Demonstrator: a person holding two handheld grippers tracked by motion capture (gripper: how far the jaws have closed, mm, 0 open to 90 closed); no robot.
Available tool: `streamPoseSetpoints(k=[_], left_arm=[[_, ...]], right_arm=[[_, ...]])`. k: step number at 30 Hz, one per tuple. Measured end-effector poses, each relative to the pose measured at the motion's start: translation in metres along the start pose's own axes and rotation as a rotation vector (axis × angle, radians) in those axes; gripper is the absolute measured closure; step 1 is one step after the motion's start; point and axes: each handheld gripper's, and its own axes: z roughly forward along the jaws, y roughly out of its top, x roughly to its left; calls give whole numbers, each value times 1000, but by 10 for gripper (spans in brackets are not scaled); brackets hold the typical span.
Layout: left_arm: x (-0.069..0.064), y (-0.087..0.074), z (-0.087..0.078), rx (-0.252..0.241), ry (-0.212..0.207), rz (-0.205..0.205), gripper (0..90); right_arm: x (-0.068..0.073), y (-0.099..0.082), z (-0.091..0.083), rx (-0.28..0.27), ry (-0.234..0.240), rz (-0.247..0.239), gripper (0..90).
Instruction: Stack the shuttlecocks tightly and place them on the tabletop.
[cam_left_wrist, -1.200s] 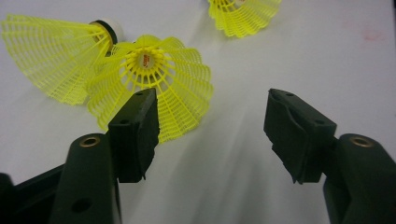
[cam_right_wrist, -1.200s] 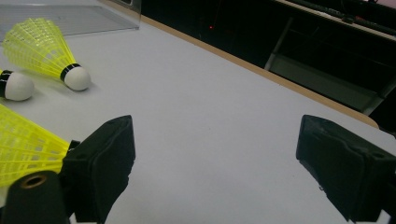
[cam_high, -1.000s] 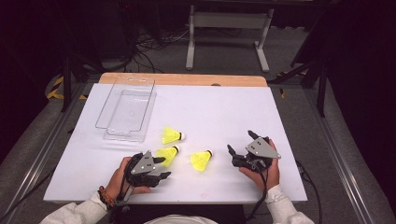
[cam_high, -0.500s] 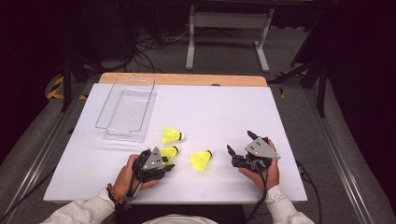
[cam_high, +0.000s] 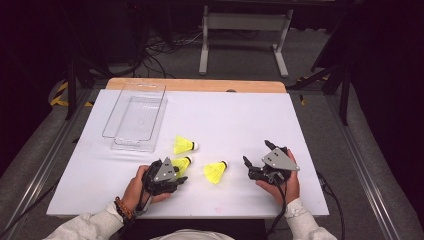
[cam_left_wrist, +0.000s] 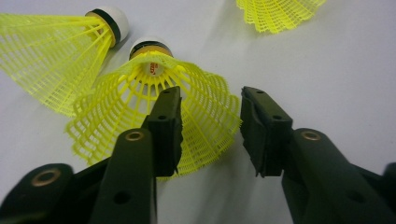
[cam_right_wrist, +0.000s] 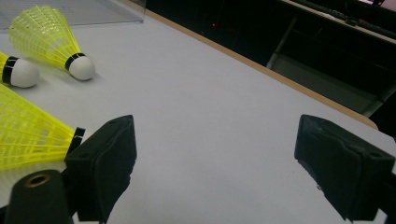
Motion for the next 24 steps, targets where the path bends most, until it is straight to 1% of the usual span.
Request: streamPoseSetpoints(k=[1,2,3,5,6,7,8,9,10,11,13,14,15,16,18,19,20,21,22,24], left_arm=[[0,0,0,0,0,0,547],[0,-3,-4,-4,-11,15,526],[-1,-4,-6,-2,-21,17,506],[-2,-6,-12,-3,-12,30,481],[-2,-8,-18,-10,-18,30,465],[-2,-8,-18,-10,-18,30,460],[-2,-11,-29,-20,-27,37,460],[0,-11,-34,-29,-27,46,459],[0,-11,-34,-29,-27,46,457],[2,-12,-39,-44,-30,42,457],[9,-11,-46,-64,-22,32,459],[13,-10,-49,-83,-34,11,459],[17,-10,-53,-91,-31,1,460],[22,-9,-57,-102,-27,2,460],[31,-5,-62,-126,-31,-17,488],[31,-5,-62,-126,-31,-17,486],[35,-1,-64,-133,-24,-24,490],[47,8,-64,-143,-25,-54,495],[52,12,-62,-138,-30,-76,503],[61,21,-55,-126,-43,-97,506]], right_arm=[[0,0,0,0,0,0,137],[0,1,0,-1,-4,-4,136],[0,1,0,-2,-4,-4,136],[0,1,0,-4,0,-6,136],[0,1,1,-3,-2,-8,136],[0,1,1,-4,-1,-6,135],[0,1,0,-5,3,-4,135],[-1,1,0,-5,3,-5,135],[-1,1,0,-5,3,-5,135],[-1,1,0,-4,3,-5,135],[-1,1,0,-9,8,0,135],[-1,1,0,-9,8,0,135],[-1,2,-1,-11,12,0,135],[-1,2,-1,-12,13,-2,134],[0,2,-1,-16,22,0,134],[-1,2,0,-16,23,4,134],[-1,2,0,-15,26,7,134],[-1,2,1,-15,29,13,135],[-1,2,1,-14,29,15,135],[-1,2,1,-9,24,12,135]])
